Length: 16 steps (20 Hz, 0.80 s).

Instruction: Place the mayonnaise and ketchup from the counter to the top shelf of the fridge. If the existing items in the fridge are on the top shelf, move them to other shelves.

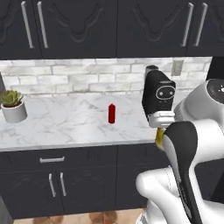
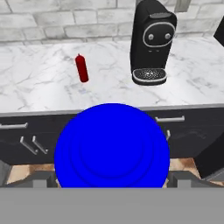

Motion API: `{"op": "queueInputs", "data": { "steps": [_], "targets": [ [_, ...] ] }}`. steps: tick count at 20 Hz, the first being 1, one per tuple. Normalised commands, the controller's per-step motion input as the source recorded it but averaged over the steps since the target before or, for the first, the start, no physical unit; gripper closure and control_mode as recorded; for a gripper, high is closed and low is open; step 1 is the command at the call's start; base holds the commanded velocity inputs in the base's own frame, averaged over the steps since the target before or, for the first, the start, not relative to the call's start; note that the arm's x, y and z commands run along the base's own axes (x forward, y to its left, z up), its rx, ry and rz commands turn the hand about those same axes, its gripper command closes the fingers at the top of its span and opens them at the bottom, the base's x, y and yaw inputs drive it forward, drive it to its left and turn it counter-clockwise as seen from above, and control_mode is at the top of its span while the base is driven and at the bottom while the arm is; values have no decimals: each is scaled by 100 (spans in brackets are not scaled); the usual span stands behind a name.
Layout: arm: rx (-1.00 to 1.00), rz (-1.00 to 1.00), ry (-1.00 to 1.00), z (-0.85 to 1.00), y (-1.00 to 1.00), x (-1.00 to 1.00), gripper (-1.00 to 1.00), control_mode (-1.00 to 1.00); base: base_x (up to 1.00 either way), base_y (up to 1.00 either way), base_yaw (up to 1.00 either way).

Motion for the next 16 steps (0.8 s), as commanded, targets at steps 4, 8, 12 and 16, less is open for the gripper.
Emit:
{"op": "queueInputs", "data": {
  "steps": [4, 8, 12, 16],
  "targets": [
    [0, 0, 0, 0, 0, 0, 100, 100, -100, -53, -3],
    [0, 0, 0, 0, 0, 0, 100, 100, -98, -97, -11],
    [0, 0, 0, 0, 0, 0, 100, 100, -100, -100, -8],
    [0, 0, 0, 0, 0, 0, 100, 100, -91, -100, -13]
  ]
}}
